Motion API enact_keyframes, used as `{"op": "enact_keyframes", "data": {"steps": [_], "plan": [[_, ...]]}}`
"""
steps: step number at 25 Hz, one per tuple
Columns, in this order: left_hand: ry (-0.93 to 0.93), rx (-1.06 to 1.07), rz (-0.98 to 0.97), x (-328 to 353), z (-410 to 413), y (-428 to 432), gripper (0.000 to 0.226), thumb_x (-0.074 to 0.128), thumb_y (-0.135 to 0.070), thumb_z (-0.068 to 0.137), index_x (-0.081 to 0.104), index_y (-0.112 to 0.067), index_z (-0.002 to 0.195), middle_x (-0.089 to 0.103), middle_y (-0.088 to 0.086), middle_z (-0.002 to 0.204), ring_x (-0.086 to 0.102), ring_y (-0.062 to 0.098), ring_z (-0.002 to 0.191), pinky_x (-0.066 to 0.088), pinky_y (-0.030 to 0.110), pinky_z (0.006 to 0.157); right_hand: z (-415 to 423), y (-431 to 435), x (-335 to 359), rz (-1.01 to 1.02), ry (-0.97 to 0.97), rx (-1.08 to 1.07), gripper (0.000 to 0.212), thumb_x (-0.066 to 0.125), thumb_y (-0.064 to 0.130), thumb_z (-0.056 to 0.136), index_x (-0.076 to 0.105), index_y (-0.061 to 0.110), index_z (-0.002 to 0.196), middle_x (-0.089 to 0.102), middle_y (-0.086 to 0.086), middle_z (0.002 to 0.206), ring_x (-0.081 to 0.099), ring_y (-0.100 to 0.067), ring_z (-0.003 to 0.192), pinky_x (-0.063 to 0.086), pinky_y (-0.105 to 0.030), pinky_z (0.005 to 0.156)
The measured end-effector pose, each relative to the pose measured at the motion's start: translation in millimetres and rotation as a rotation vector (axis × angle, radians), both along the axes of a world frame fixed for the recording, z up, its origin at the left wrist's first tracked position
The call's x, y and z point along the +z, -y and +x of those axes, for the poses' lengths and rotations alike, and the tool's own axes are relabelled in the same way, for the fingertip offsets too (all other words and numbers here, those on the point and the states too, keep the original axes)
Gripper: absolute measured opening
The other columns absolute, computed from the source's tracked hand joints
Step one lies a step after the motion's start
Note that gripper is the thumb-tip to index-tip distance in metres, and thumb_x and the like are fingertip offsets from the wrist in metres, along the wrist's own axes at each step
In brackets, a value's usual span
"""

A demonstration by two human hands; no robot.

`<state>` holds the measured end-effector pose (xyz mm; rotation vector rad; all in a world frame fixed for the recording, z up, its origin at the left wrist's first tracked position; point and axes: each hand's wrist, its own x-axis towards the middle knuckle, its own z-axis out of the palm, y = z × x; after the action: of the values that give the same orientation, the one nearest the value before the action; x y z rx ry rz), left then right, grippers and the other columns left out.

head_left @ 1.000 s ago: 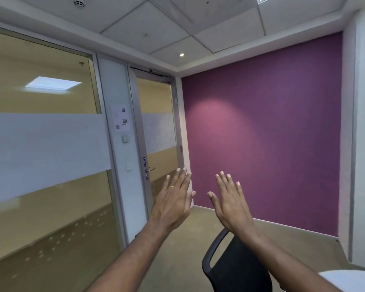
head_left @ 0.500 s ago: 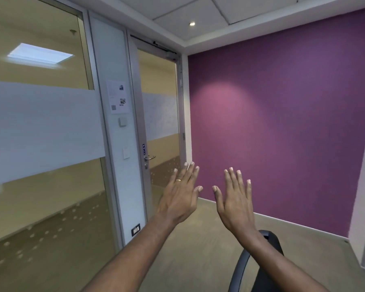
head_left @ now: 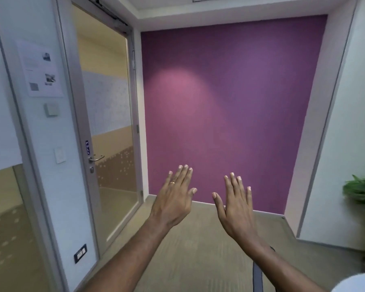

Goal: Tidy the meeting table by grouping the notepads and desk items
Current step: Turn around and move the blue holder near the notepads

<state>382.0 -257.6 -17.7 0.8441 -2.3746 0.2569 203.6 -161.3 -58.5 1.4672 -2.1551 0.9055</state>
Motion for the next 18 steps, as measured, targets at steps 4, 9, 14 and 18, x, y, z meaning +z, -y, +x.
{"op": "enact_keyframes", "data": {"steps": [4, 9, 14, 18], "plan": [[0.004, -0.108, 0.027, -19, -35, 69, 0.06, 0.019, -0.042, 0.108, 0.003, -0.019, 0.161, 0.0, -0.003, 0.17, -0.009, 0.01, 0.156, 0.002, 0.039, 0.129, -28, 56, -13, 0.024, 0.007, -0.083, 0.072, 0.016, 0.061, 0.101, 0.01, 0.021, 0.16, 0.002, 0.002, 0.169, -0.009, -0.014, 0.155, 0.002, -0.044, 0.127], [0.01, -0.219, 0.04, -41, -110, 166, 0.06, 0.019, -0.042, 0.108, 0.004, -0.02, 0.161, 0.0, -0.003, 0.17, -0.01, 0.009, 0.155, 0.001, 0.038, 0.129, -90, 133, -41, 0.043, 0.02, -0.187, 0.073, 0.015, 0.062, 0.1, 0.009, 0.02, 0.16, 0.001, 0.003, 0.168, -0.007, -0.014, 0.155, 0.001, -0.04, 0.127], [0.037, -0.293, 0.088, -65, -181, 251, 0.06, 0.021, -0.043, 0.108, 0.007, -0.019, 0.161, 0.001, -0.004, 0.169, -0.009, 0.008, 0.155, 0.004, 0.04, 0.128, -166, 214, -69, 0.098, 0.08, -0.283, 0.075, 0.015, 0.062, 0.1, 0.014, 0.016, 0.159, 0.008, -0.001, 0.168, -0.001, -0.016, 0.156, 0.008, -0.044, 0.127], [0.097, -0.324, 0.105, -83, -231, 316, 0.061, 0.021, -0.043, 0.108, 0.007, -0.017, 0.161, 0.0, -0.002, 0.169, -0.008, 0.011, 0.156, 0.007, 0.044, 0.128, -206, 260, -88, 0.165, 0.089, -0.348, 0.074, 0.014, 0.059, 0.101, 0.017, 0.014, 0.159, 0.013, -0.004, 0.168, 0.005, -0.019, 0.156, 0.011, -0.045, 0.127]]}}
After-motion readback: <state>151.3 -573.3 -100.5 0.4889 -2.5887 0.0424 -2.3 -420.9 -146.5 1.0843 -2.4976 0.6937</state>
